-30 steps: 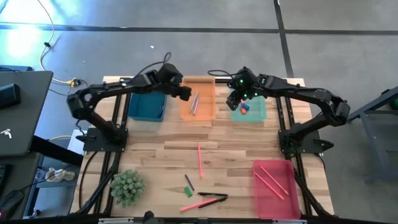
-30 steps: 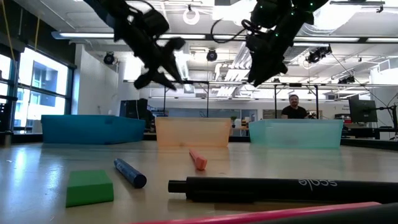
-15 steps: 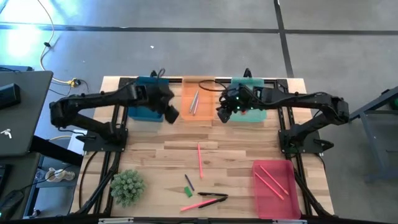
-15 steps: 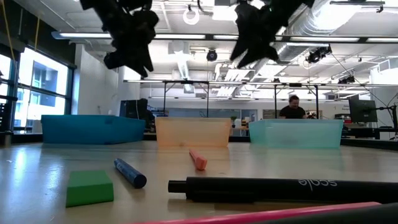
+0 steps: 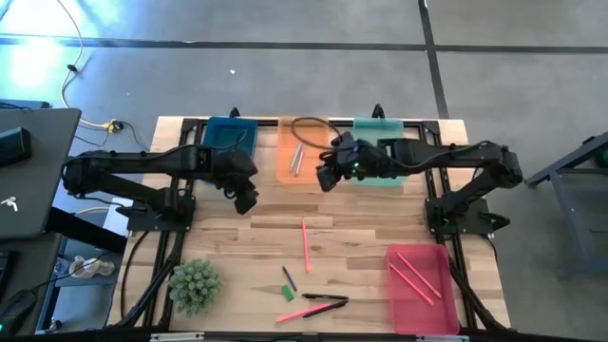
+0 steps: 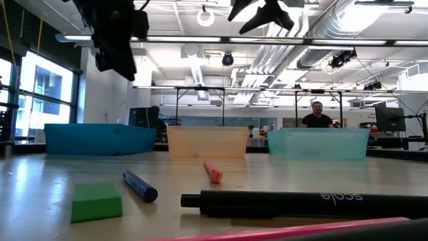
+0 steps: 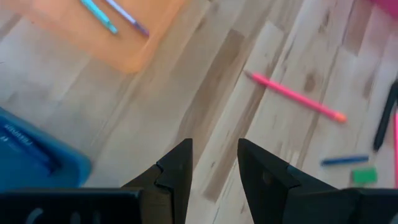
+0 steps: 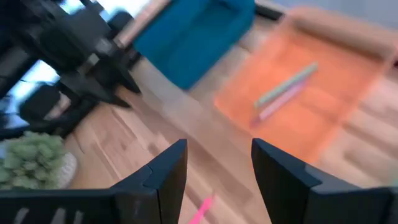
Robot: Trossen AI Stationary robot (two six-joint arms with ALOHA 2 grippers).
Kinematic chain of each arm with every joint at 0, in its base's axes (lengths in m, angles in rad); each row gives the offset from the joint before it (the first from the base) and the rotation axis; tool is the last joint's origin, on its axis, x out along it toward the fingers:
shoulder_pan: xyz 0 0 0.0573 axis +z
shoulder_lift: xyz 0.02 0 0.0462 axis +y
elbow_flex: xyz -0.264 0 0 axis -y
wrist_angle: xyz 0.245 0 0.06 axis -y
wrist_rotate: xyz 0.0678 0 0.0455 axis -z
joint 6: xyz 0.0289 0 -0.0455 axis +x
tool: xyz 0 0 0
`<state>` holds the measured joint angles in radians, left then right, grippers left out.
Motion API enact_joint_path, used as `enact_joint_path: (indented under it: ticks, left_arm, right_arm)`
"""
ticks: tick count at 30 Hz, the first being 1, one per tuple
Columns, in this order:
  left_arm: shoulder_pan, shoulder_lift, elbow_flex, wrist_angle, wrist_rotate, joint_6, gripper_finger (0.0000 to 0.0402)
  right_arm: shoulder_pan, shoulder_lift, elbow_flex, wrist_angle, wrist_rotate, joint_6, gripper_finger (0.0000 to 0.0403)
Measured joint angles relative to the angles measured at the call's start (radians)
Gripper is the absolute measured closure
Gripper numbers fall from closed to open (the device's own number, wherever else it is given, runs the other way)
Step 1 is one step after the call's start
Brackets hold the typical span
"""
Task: Sort crayons/erasers/pens/pencils in bins
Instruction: Put the top pink pencil into the pink bin
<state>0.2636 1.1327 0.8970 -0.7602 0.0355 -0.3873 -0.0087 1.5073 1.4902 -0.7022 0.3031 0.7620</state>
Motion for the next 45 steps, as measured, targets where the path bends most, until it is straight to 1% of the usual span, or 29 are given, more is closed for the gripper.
enact_joint_path:
  ticks: [4,7,13,16,19,22,25,30,32,35,41,45]
  left_arm:
    - [-0.003,-0.043,0.0,-0.093,-0.009,0.043,0.0284]
    - [-0.003,-0.076,0.0,-0.169,-0.035,0.076,0.0284]
    - [-0.002,-0.13,0.0,-0.267,-0.141,0.084,0.0284]
    - [-0.002,-0.151,0.0,-0.29,-0.154,0.085,0.0284]
    - [-0.002,-0.17,0.0,-0.297,-0.155,0.106,0.0284]
    - [-0.002,-0.183,0.0,-0.296,-0.156,0.118,0.0284]
    - [-0.002,-0.188,0.0,-0.296,-0.156,0.122,0.0284]
    - [-0.002,-0.19,0.0,-0.296,-0.156,0.137,0.0284]
    - [-0.002,-0.19,0.0,-0.296,-0.156,0.137,0.0284]
    - [-0.002,-0.19,0.0,-0.296,-0.156,0.137,0.0284]
    - [-0.002,-0.189,0.0,-0.296,-0.156,0.137,0.0284]
    - [-0.002,-0.189,0.0,-0.296,-0.155,0.136,0.0284]
  right_arm:
    - [0.047,0.092,0.132,-0.165,0.011,0.116,0.0231]
    - [0.084,0.176,0.235,-0.268,0.01,0.205,0.0231]
    - [0.156,0.355,0.437,-0.474,-0.031,0.42,0.0231]
    - [0.188,0.434,0.514,-0.528,-0.034,0.51,0.0231]
    - [0.214,0.502,0.564,-0.528,-0.055,0.578,0.0231]
    - [0.234,0.565,0.592,-0.527,-0.103,0.628,0.0231]
    - [0.259,0.61,0.592,-0.525,-0.15,0.683,0.0231]
    - [0.298,0.677,0.592,-0.513,-0.167,0.782,0.0231]
    - [0.309,0.699,0.592,-0.5,-0.19,0.812,0.0231]
    - [0.327,0.734,0.593,-0.484,-0.228,0.834,0.0231]
    - [0.355,0.794,0.593,-0.413,-0.238,0.842,0.0231]
    - [0.363,0.83,0.593,-0.398,-0.258,0.84,0.0231]
